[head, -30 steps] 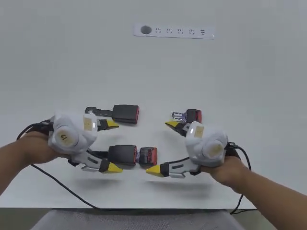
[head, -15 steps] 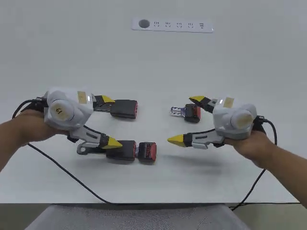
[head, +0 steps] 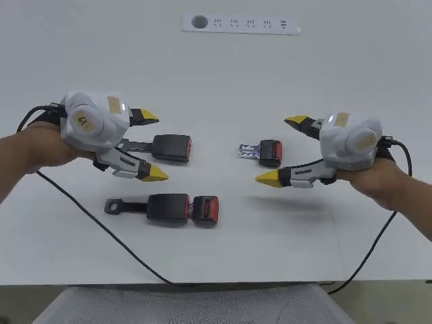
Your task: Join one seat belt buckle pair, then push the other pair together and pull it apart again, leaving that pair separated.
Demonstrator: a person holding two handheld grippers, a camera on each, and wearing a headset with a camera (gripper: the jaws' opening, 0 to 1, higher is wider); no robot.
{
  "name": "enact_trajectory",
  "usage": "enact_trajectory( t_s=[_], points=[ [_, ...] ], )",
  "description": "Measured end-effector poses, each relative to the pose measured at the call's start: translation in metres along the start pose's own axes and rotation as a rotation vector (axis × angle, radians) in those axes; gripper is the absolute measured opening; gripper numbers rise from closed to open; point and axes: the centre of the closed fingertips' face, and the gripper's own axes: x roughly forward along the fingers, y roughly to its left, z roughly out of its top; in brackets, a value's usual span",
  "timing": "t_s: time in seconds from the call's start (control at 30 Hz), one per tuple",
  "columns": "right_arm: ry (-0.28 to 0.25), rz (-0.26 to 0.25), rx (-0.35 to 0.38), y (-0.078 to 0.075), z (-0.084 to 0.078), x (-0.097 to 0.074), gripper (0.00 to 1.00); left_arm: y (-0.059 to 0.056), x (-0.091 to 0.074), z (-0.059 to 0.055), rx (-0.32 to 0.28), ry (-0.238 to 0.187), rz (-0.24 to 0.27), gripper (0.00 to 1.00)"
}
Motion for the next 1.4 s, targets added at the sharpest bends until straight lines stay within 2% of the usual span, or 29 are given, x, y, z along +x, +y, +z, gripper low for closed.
enact_trajectory(
  t_s=[0.23, 0.33, 0.43, 0.53, 0.67, 0.77, 0.9, 0.97, 1.03, 1.23, 1.33, 1.4],
  points=[
    [0.039, 0.033, 0.01, -0.002, -0.012, 0.006, 0.89, 0.01, 0.01, -0.01, -0.011, 0.02, -0.015, 0.72],
    [0.041, 0.05, 0.013, -0.002, -0.012, 0.008, 0.88, 0.013, 0.016, -0.02, 0.007, 0.052, -0.02, 0.68],
    [0.059, 0.066, 0.004, -0.003, -0.016, 0.01, 0.86, 0.014, 0.02, -0.022, -0.005, 0.05, -0.03, 0.66],
    [0.07, 0.085, 0.016, -0.003, -0.019, 0.01, 0.78, 0.015, 0.023, -0.025, 0.0, 0.055, -0.041, 0.66],
    [0.078, 0.108, 0.015, -0.001, -0.021, 0.012, 0.78, 0.015, 0.027, -0.024, 0.006, 0.051, -0.05, 0.62],
    [0.088, 0.122, 0.009, 0.0, -0.023, 0.014, 0.78, 0.013, 0.032, -0.027, 0.012, 0.063, -0.065, 0.61],
    [0.108, 0.142, -0.004, 0.001, -0.028, 0.017, 0.74, 0.012, 0.032, -0.028, 0.02, 0.067, -0.075, 0.52],
    [0.13, 0.145, -0.013, 0.0, -0.032, 0.016, 0.71, 0.014, 0.034, -0.034, 0.016, 0.078, -0.074, 0.51],
    [0.128, 0.152, -0.03, -0.003, -0.03, 0.018, 0.65, 0.014, 0.034, -0.036, 0.023, 0.082, -0.075, 0.49],
    [0.125, 0.156, -0.057, -0.005, -0.032, 0.018, 0.56, 0.018, 0.034, -0.035, 0.042, 0.071, -0.06, 0.38],
    [0.126, 0.146, -0.081, -0.008, -0.032, 0.019, 0.44, 0.018, 0.036, -0.035, 0.053, 0.068, -0.066, 0.36],
    [0.125, 0.148, -0.088, -0.008, -0.032, 0.02, 0.4, 0.016, 0.037, -0.035, 0.061, 0.066, -0.07, 0.36]
  ],
)
